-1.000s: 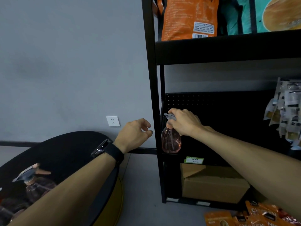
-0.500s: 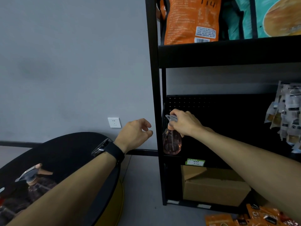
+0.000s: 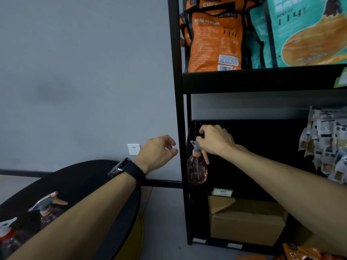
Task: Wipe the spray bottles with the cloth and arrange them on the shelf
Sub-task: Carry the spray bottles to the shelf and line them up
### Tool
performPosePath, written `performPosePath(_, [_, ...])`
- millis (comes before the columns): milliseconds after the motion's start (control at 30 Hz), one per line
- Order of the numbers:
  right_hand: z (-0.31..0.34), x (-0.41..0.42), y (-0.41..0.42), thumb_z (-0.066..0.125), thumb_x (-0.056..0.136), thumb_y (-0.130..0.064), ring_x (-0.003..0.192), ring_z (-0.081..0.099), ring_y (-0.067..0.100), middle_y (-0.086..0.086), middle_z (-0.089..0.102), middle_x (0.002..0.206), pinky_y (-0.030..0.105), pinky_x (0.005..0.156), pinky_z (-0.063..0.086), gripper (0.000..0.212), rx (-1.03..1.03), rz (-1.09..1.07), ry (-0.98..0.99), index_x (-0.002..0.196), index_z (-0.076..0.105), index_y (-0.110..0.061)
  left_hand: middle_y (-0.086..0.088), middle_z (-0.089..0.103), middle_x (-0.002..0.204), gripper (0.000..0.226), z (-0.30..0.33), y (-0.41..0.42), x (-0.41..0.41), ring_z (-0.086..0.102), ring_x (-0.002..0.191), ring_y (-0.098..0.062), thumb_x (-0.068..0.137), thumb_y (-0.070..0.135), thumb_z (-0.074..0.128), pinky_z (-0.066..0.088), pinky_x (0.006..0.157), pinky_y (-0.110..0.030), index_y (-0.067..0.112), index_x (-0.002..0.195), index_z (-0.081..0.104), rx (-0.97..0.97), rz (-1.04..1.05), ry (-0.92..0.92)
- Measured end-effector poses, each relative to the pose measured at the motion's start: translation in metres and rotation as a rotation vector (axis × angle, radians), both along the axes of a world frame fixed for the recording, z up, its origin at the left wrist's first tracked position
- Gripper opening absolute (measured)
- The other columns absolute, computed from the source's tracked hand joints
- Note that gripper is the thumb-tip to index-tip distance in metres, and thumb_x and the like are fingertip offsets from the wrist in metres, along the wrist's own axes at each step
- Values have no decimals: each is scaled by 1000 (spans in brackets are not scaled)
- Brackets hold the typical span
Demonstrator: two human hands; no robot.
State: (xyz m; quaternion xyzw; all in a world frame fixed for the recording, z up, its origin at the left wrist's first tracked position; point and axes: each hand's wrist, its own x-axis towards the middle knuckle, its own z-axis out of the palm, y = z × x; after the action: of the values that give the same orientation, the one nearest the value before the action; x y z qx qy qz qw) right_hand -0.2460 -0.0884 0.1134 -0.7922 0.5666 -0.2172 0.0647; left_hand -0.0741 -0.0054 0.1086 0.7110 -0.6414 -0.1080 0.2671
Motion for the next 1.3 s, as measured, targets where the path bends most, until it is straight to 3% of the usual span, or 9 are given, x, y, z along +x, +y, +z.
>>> performPosePath(267, [25,1,24,55,94,-30,77,59,18,4,69,99,26,62,44,22,-34,67,-29,109,66,-17,10,66,110,22,27,20,-6,55,87,-9,93,32,61,38,72,-18,24,114,62,-57,2,-14])
performPosePath(333, [30,3,31,55,94,-29,76,60,18,4,69,94,26,60,46,20,-34,88,-31,104,67,-16,10,66,110,22,33,26,-6,55,84,-8,92,32,61,39,67,-16,24,113,62,-73,10,-20])
performPosePath(433, [38,9,40,54,93,-28,74,63,18,3,69,89,27,58,48,18,-52,119,-33,98,67,-17,10,67,110,23,42,36,-3,54,72,-5,91,32,61,45,71,-21,23,113,62,-97,20,-17])
performPosePath(600, [48,19,55,54,92,-29,81,63,20,2,67,94,33,68,55,20,-72,150,-39,100,67,-17,11,66,111,25,52,53,5,56,87,-9,92,32,60,40,75,-21,24,115,62,-109,63,-27])
performPosePath(933, [47,56,77,50,93,-31,98,62,24,3,66,113,32,76,51,33,-66,225,9,121,61,-19,12,65,111,24,54,82,37,55,88,-9,91,32,59,39,76,-22,26,115,62,-119,151,-12])
performPosePath(1167, [34,100,91,50,93,-29,99,61,25,3,67,112,31,75,51,30,-33,329,48,117,63,-17,11,65,111,25,42,106,77,55,88,-11,91,31,59,41,76,-23,24,115,62,-114,218,-7])
performPosePath(1300, [22,132,99,51,92,-29,94,62,27,5,67,107,37,79,55,27,8,382,54,110,65,-15,10,65,111,26,32,125,105,56,89,-9,91,30,59,38,65,-15,23,116,61,-106,262,-14])
